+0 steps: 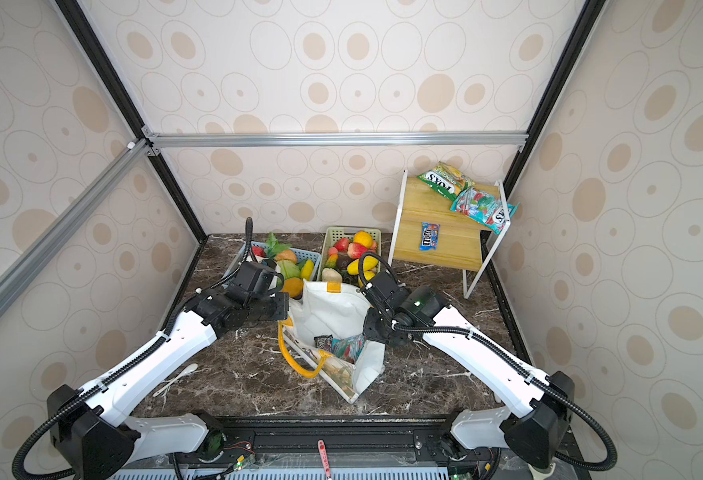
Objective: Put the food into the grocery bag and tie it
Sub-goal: 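Grasp the tote rim nearest the right gripper with the right gripper, then release the rim with the left gripper while the right gripper holds the tote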
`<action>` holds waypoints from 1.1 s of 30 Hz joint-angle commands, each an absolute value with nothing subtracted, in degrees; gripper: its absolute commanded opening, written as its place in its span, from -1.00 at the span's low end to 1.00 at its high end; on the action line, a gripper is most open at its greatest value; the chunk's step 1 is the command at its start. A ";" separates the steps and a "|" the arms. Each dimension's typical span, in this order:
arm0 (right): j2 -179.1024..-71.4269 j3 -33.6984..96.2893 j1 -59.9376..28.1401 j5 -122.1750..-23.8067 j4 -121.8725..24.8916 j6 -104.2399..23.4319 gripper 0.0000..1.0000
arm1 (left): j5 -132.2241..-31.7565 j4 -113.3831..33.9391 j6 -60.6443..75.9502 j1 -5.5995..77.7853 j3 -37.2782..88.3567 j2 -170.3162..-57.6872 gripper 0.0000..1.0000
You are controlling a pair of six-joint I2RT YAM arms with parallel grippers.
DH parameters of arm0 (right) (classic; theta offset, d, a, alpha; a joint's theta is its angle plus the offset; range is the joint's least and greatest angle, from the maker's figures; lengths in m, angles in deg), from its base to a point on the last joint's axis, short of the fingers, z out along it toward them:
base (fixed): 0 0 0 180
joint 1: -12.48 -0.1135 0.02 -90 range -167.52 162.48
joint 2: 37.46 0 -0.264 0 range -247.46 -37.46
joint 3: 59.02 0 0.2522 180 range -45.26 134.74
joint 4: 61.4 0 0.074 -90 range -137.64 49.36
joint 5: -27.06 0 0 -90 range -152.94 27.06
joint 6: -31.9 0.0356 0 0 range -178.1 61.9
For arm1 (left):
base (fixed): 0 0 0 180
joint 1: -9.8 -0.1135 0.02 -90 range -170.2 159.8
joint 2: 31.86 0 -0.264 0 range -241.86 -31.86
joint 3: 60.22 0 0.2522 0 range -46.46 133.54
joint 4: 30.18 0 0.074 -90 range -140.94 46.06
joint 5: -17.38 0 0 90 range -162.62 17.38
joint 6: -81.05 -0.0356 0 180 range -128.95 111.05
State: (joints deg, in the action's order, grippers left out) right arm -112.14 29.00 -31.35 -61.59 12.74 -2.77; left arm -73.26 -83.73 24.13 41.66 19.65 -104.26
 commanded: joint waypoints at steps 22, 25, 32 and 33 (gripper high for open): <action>-112.41 30.31 -19.44 -60.26 17.23 -18.91 -0.92 | -70.86 -85.88 22.79 41.47 22.94 -103.71 0.20; -113.59 31.63 -17.70 -59.65 19.71 -21.87 -0.92 | -71.27 -85.96 22.70 41.50 23.70 -103.84 0.30; -115.76 34.19 -14.54 -55.22 24.15 -27.10 -0.89 | -73.26 -86.13 22.34 41.49 26.85 -104.26 0.41; -115.81 34.28 -13.93 -54.99 24.32 -27.69 -0.88 | -73.62 -86.11 22.42 41.48 27.29 -104.26 0.42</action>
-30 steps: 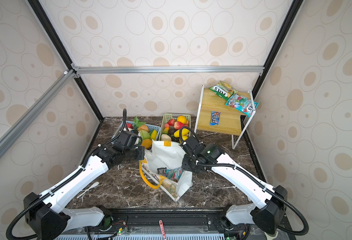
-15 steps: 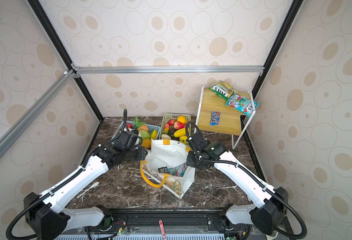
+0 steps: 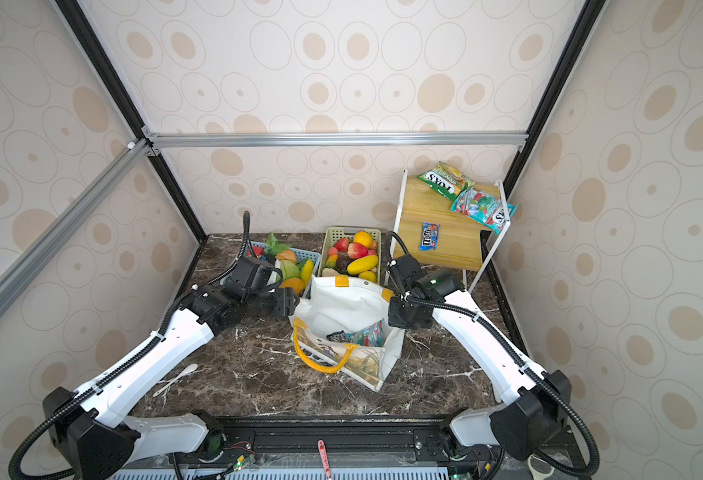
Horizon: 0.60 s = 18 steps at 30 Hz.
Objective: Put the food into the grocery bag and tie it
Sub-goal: 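Release the rim with the left gripper while the right gripper holds the tote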
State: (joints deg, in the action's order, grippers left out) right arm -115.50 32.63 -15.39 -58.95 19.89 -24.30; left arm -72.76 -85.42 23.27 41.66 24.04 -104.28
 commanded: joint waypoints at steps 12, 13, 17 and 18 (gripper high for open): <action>-116.63 36.23 -7.11 -47.78 25.18 -34.39 -0.88 | -75.74 -84.68 22.56 41.38 31.71 -107.55 0.42; -116.72 36.39 -6.48 -46.86 25.29 -34.77 -0.88 | -75.47 -84.59 22.51 41.44 31.92 -108.00 0.42; -116.82 36.40 -3.92 -45.06 24.58 -36.58 -0.86 | -73.70 -84.02 22.58 41.39 32.11 -109.71 0.42; -116.88 36.24 -3.88 -44.89 24.23 -36.95 -0.85 | -73.30 -83.85 22.47 41.40 32.11 -110.13 0.41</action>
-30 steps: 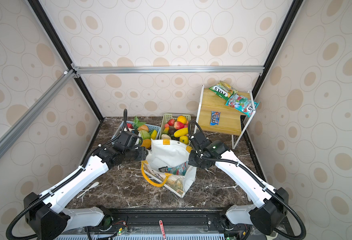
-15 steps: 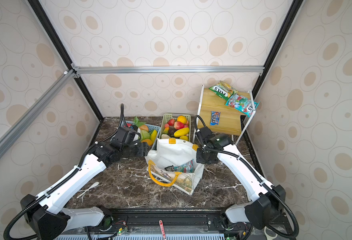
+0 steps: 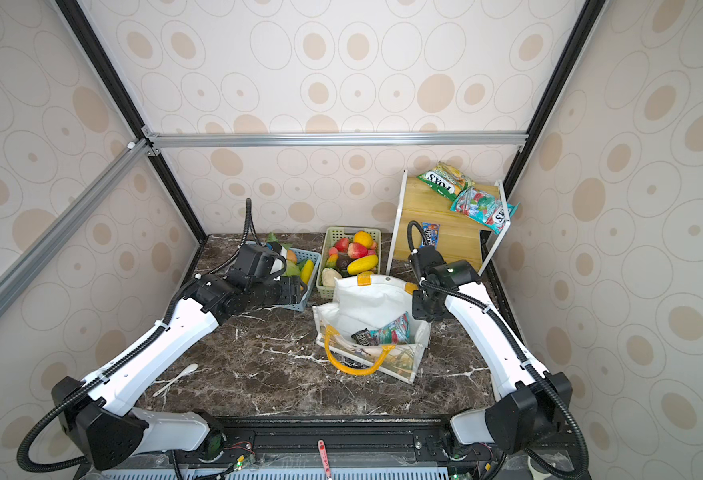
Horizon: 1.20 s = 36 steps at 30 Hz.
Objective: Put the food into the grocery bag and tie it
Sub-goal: 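Release the rim with the left gripper while the right gripper holds the tote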
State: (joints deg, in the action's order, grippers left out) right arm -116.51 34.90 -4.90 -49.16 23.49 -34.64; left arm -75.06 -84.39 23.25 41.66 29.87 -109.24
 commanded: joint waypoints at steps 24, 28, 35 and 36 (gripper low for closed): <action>-115.29 31.16 2.60 -46.00 23.73 -40.06 -0.83 | -71.01 -73.28 21.92 42.28 43.83 -133.61 0.32; -114.42 30.69 2.64 -47.45 23.55 -40.26 -0.83 | -70.29 -72.89 22.84 42.70 48.75 -138.85 0.37; -111.54 30.93 2.63 -52.22 22.42 -39.13 -0.83 | -67.02 -75.90 24.86 44.24 57.09 -148.06 0.48; -111.18 30.90 2.63 -52.71 22.20 -39.04 -0.83 | -65.91 -76.44 25.22 44.34 57.88 -148.88 0.49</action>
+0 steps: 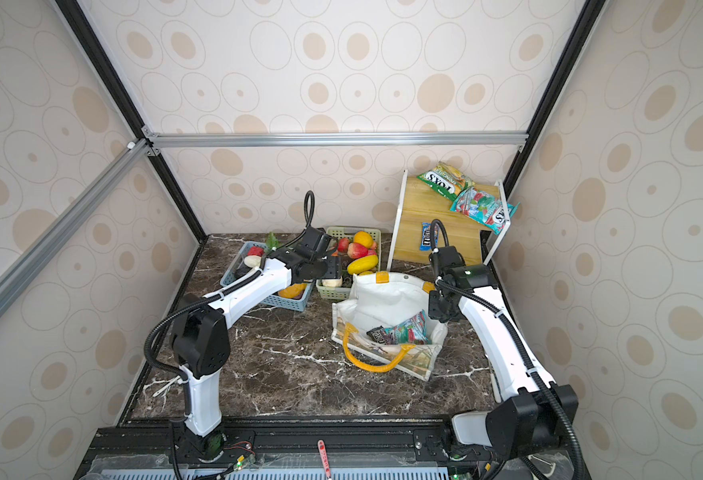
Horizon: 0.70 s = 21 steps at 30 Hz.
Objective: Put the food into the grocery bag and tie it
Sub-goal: 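Release the rim with the left gripper while the right gripper holds the tote, then grasp the cream-coloured fake bread in the green basket with the left gripper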
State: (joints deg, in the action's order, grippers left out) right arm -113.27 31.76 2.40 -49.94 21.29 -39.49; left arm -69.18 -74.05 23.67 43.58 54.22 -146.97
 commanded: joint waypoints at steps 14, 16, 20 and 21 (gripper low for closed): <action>-110.94 31.12 2.64 -55.84 21.53 -39.12 -0.82 | -61.95 -79.24 30.18 44.65 65.58 -158.31 0.47; -111.05 31.15 2.64 -55.99 21.37 -39.18 -0.83 | -61.92 -79.31 30.53 44.67 65.93 -159.22 0.44; -111.21 31.08 2.64 -56.31 21.22 -39.29 -0.83 | -60.52 -80.25 31.47 44.67 66.48 -160.57 0.42; -111.22 31.03 2.64 -56.34 21.11 -39.38 -0.83 | -60.28 -80.38 31.63 44.69 66.52 -160.77 0.42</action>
State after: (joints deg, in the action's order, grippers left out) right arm -111.22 31.47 2.44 -55.52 20.32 -39.12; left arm -61.94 -78.25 29.57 44.44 63.88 -159.71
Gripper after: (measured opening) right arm 0.088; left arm 0.710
